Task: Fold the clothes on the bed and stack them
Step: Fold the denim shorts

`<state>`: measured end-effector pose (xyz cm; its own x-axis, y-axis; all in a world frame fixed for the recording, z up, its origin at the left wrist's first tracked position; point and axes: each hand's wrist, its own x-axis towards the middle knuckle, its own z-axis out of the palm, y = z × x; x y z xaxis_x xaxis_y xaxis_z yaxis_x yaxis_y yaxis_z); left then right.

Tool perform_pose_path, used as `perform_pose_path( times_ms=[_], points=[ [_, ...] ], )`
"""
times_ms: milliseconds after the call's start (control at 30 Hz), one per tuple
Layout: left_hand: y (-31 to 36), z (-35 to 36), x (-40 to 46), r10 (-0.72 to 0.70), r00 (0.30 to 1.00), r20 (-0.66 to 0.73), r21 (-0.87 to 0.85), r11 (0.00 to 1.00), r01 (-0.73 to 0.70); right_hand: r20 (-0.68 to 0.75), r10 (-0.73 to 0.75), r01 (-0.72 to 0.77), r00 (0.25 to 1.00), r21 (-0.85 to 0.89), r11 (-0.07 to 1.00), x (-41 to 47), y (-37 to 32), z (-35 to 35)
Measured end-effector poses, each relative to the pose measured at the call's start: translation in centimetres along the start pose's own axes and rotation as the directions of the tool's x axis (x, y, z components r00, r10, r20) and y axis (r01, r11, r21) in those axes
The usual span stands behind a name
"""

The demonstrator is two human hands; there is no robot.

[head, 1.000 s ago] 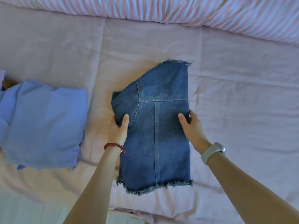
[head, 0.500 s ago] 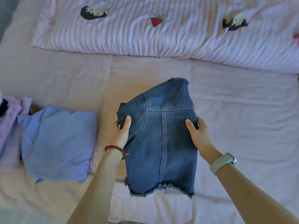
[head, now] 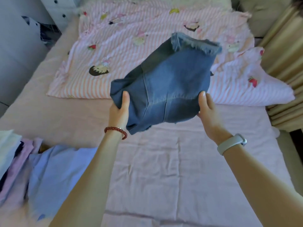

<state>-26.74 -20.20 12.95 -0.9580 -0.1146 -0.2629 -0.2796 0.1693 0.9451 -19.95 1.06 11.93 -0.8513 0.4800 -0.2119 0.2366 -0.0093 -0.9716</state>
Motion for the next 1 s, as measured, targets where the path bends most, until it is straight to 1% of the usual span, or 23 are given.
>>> perform_pose_path(
  times_ms=[67, 133, 233, 300, 333, 400, 467, 533, 633, 700, 733, 767, 800, 833, 867, 900, 933, 967, 1000],
  points=[
    [-3.9, 0.1, -1.2, -0.136, 0.991, 0.004, 0.071, 0.988, 0.135, -0.004, 0.08, -0.08, 0.997, -0.074, 0.994, -1.7, 3.5, -0.6],
    [-8.3, 0.0, -2.8, -0.291, 0.957, 0.0, 0.154, 0.945, 0.287, -0.009, 0.171, -0.169, 0.985, -0.19, 0.967, -4.0, 7.4, -1.1],
    [-15.0, -0.9, -6.3, -0.481, 0.877, -0.01, 0.319, 0.829, 0.459, 0.023, 0.357, -0.318, 0.934, -0.406, 0.857, -7.9, 13.0, -1.8],
    [-19.0, -1.9, -8.7, -0.573, 0.819, -0.023, 0.386, 0.751, 0.536, 0.028, 0.466, -0.4, 0.884, -0.469, 0.787, -10.4, 16.2, -2.2],
    [-20.6, -2.4, -9.8, -0.607, 0.794, -0.034, 0.404, 0.718, 0.566, 0.017, 0.494, -0.426, 0.869, -0.483, 0.765, -11.4, 17.5, -2.3],
    [-22.5, -2.9, -11.1, -0.634, 0.77, -0.069, 0.411, 0.685, 0.601, -0.016, 0.518, -0.456, 0.855, -0.499, 0.737, -12.7, 19.3, -2.4],
    [-23.4, -2.8, -11.2, -0.626, 0.773, -0.103, 0.415, 0.679, 0.605, -0.044, 0.505, -0.452, 0.862, -0.52, 0.725, -12.7, 20.2, -2.1],
    [-23.9, -2.5, -10.6, -0.595, 0.794, -0.122, 0.442, 0.684, 0.58, -0.059, 0.5, -0.448, 0.864, -0.541, 0.712, -12.0, 20.7, -1.8],
    [-24.9, -1.8, -9.6, -0.523, 0.838, -0.156, 0.509, 0.685, 0.522, -0.063, 0.523, -0.461, 0.85, -0.57, 0.68, -10.9, 21.7, -1.5],
    [-25.5, -1.4, -9.6, -0.438, 0.87, -0.227, 0.583, 0.654, 0.482, -0.079, 0.541, -0.464, 0.837, -0.627, 0.626, -10.6, 22.2, -1.3],
    [-25.7, -1.2, -9.8, -0.348, 0.901, -0.26, 0.632, 0.644, 0.431, -0.103, 0.525, -0.447, 0.845, -0.676, 0.586, -10.5, 22.3, -1.2],
    [-25.7, -0.9, -10.1, -0.194, 0.942, -0.273, 0.689, 0.645, 0.332, -0.135, 0.447, -0.39, 0.884, -0.741, 0.547, -10.7, 22.2, -0.9],
    [-25.9, -0.8, -10.5, -0.002, 0.969, -0.248, 0.748, 0.635, 0.193, -0.138, 0.28, -0.271, 0.95, -0.809, 0.522, -11.0, 22.2, -0.7],
    [-25.6, -0.6, -11.0, 0.164, 0.97, -0.178, 0.79, 0.611, 0.041, -0.076, 0.055, -0.094, 0.996, -0.861, 0.5, -11.2, 22.2, -0.3],
    [-25.6, -0.3, -11.5, 0.284, 0.956, -0.071, 0.813, 0.572, -0.109, 0.034, -0.164, 0.107, 0.986, -0.882, 0.46, -11.4, 22.2, 0.1],
    [-25.6, 0.1, -12.1, 0.359, 0.931, 0.07, 0.821, 0.509, -0.258, 0.157, -0.305, 0.276, 0.939, -0.874, 0.401, -11.5, 22.3, 0.5],
    [-25.9, 0.5, -12.6, 0.396, 0.896, 0.203, 0.819, 0.433, -0.377, 0.261, -0.36, 0.387, 0.896, -0.856, 0.343, -11.3, 22.5, 0.9],
    [-26.1, 0.9, -12.8, 0.377, 0.872, 0.313, 0.82, 0.356, -0.448, 0.325, -0.358, 0.438, 0.875, -0.847, 0.301, -10.9, 23.1, 1.4],
    [-26.7, 1.3, -12.6, 0.322, 0.868, 0.379, 0.827, 0.304, -0.473, 0.361, -0.325, 0.451, 0.874, -0.851, 0.268, -10.4, 23.6, 1.8]
  ],
)
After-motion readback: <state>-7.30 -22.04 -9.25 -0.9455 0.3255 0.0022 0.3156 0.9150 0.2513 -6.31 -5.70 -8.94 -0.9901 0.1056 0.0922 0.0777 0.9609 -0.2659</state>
